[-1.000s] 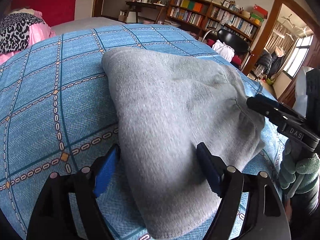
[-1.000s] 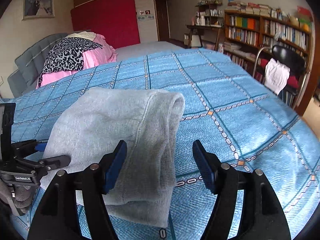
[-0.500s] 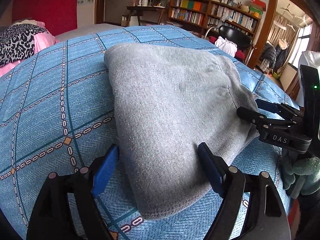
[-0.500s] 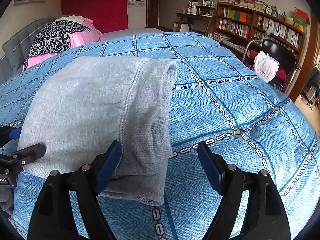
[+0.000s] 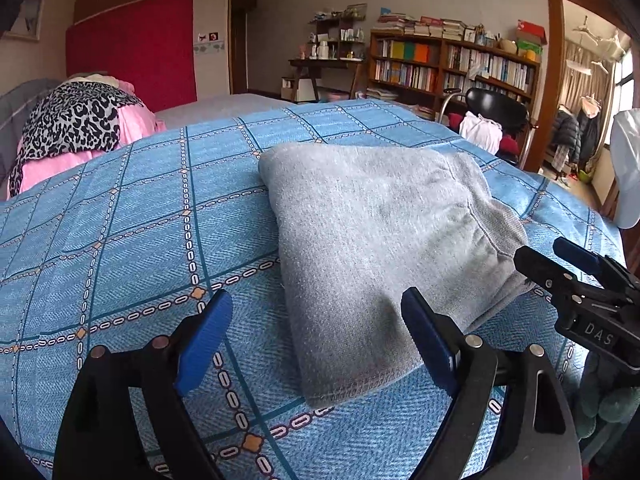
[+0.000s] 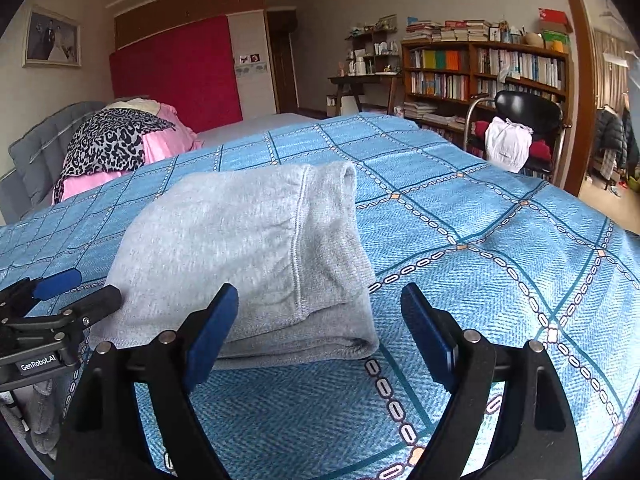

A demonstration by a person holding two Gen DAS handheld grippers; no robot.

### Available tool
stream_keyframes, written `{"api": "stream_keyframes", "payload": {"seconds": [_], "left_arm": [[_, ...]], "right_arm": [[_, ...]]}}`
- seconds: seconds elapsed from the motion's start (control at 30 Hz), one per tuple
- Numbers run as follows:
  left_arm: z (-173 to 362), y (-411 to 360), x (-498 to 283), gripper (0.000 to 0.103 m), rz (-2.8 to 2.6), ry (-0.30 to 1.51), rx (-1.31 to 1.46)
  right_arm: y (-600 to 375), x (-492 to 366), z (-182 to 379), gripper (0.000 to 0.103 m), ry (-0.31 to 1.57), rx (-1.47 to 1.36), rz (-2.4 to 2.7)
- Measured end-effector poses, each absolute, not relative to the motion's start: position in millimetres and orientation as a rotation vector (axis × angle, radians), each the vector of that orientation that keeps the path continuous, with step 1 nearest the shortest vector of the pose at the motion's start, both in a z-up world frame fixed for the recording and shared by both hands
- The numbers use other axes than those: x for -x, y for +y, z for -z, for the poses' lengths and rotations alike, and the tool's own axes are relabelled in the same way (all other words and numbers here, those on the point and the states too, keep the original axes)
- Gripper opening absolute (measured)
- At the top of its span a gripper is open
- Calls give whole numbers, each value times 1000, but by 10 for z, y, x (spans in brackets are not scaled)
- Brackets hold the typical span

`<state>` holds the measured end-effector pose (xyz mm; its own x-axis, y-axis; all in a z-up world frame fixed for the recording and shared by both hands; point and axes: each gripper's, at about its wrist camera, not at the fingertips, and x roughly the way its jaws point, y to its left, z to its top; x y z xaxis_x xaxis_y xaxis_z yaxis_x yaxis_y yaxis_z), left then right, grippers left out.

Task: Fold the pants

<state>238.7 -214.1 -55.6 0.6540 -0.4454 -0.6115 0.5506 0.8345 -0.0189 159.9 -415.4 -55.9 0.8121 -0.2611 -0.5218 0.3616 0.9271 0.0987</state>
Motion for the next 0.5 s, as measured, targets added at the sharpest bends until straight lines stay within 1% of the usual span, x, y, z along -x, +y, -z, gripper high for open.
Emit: {"api": "stream_keyframes", "payload": {"seconds": [0.2, 0.27, 0.47, 0.5], "left_arm": [[537, -2162, -2333, 87, 551, 609, -194], [531, -2169, -2306, 90, 546, 596, -201], [518, -2166, -2272, 90, 532, 574, -200], [513, -2165, -2270, 92, 527, 572, -198]], "right_arm": [[-4163, -1528, 565, 86, 494, -189, 352], [-4113, -1510, 561, 86, 486, -165, 355], [-3941, -1546, 572, 86, 494, -82, 346], [-3915, -1542, 570, 86, 490, -71, 344]]}}
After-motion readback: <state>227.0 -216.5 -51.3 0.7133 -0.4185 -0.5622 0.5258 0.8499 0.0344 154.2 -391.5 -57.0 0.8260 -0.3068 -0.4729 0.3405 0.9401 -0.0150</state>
